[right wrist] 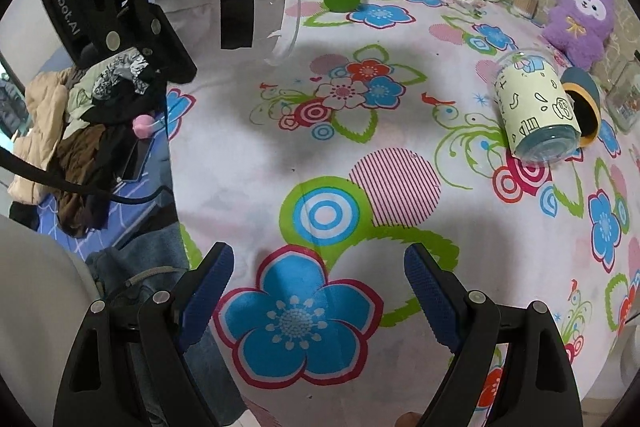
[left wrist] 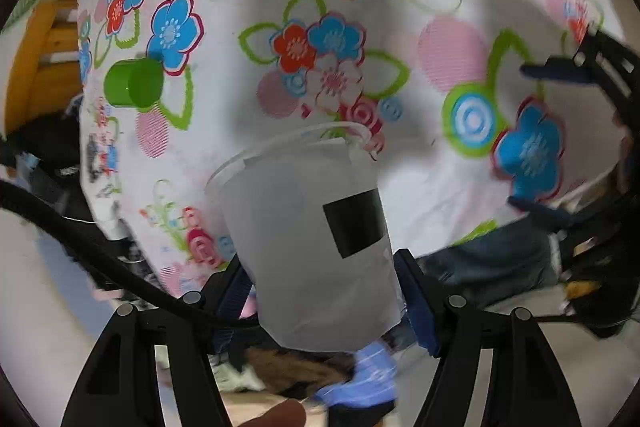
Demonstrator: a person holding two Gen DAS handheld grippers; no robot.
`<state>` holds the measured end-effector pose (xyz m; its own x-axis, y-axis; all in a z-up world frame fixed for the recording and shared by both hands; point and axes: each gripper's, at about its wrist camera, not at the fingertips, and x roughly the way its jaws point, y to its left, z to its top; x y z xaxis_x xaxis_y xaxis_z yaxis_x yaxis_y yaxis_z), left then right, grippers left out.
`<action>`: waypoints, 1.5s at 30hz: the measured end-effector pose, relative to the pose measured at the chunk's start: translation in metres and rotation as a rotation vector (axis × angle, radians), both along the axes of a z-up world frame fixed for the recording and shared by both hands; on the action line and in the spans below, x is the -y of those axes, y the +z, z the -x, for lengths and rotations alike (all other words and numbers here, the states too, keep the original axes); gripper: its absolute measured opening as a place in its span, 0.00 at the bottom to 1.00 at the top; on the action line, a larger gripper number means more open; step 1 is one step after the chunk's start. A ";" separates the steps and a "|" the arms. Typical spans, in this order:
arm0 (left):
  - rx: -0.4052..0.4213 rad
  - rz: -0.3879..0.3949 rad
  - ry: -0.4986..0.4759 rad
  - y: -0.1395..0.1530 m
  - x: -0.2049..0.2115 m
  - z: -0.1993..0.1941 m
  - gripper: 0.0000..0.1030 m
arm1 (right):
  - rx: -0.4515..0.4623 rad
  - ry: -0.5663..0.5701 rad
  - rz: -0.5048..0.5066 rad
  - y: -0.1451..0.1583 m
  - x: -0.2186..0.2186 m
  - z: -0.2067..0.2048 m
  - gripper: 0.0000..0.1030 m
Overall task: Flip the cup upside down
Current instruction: 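Roll the held cup over with the left gripper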
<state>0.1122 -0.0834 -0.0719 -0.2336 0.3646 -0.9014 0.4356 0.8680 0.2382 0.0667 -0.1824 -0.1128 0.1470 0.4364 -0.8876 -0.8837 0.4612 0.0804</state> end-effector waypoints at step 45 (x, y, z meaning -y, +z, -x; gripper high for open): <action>-0.274 -0.487 -0.264 -0.083 0.026 -0.027 0.71 | 0.151 -0.020 -0.166 0.005 0.013 0.008 0.86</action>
